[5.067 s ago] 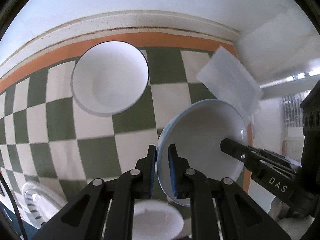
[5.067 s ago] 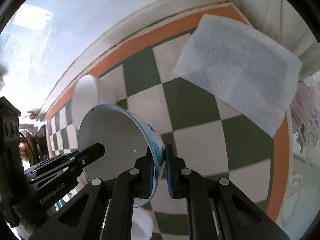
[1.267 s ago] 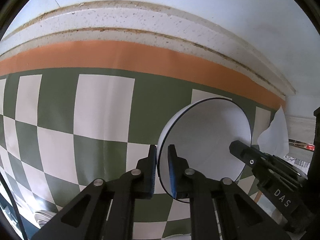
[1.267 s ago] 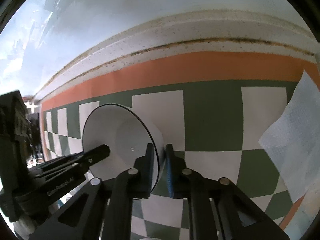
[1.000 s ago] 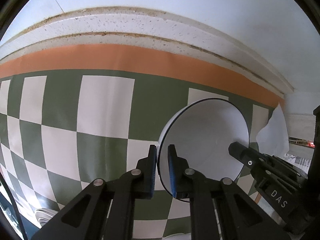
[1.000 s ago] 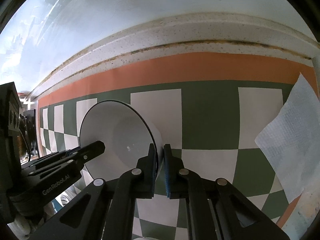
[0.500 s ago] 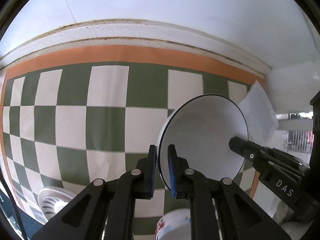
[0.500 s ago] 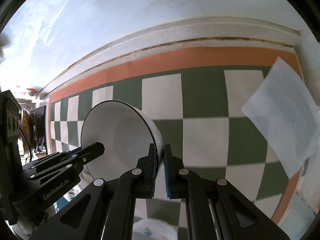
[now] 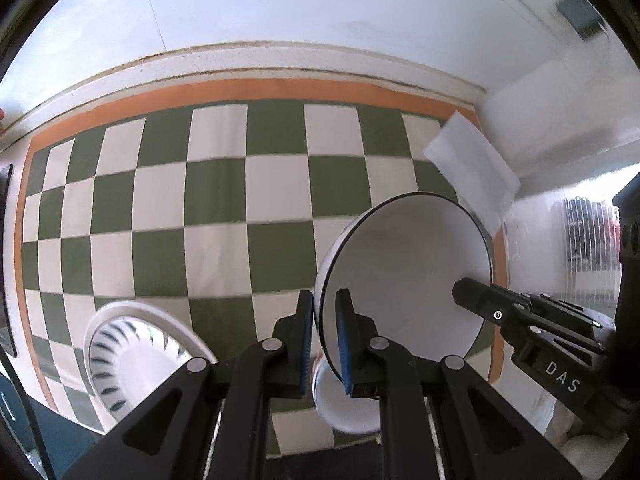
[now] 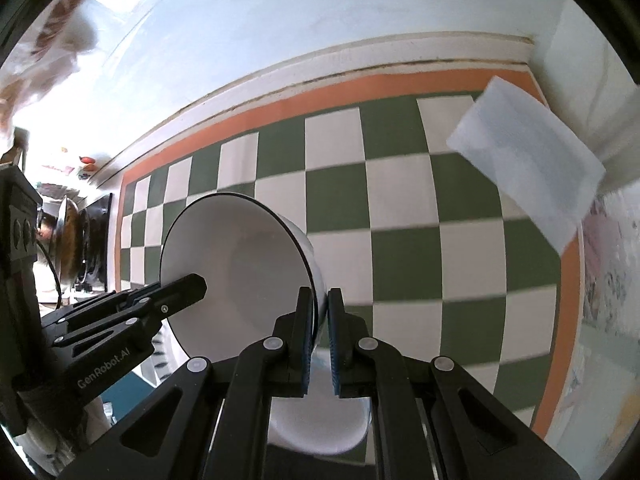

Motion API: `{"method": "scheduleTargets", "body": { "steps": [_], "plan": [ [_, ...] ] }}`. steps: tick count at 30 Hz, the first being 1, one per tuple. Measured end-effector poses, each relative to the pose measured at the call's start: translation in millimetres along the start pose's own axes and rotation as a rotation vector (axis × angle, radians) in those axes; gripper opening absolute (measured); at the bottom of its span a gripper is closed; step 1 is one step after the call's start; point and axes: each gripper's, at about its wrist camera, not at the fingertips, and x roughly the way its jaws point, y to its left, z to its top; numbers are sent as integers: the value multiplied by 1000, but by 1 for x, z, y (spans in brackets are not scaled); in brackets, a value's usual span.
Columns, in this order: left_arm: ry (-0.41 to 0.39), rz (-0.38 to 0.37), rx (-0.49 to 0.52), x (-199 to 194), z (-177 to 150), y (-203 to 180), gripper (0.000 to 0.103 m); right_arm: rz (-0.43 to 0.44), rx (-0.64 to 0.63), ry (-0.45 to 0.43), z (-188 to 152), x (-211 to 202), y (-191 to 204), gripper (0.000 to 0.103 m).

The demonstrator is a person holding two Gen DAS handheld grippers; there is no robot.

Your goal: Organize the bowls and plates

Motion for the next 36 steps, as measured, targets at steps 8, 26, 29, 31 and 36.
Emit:
{"method": "scheduleTargets", "body": {
  "steps": [8,26,29,31,36],
  "plan": [
    [62,-11,29,10,-51,1,9,3,18,36,-65,1,-3,9],
    [159,33,69,63,-78,-11,10,-12,88,137,-120,49,-37,10],
    [157,39,74,64,-77,-12,10,-12,96,137,-118,54,-41,11],
    [155,41,73,64,-76,-11,10,-4,105,141,-116,55,-43,12],
    [155,25,64,62,-77,-10,10,5,115,147,-113,55,-44,12]
  ]
}}
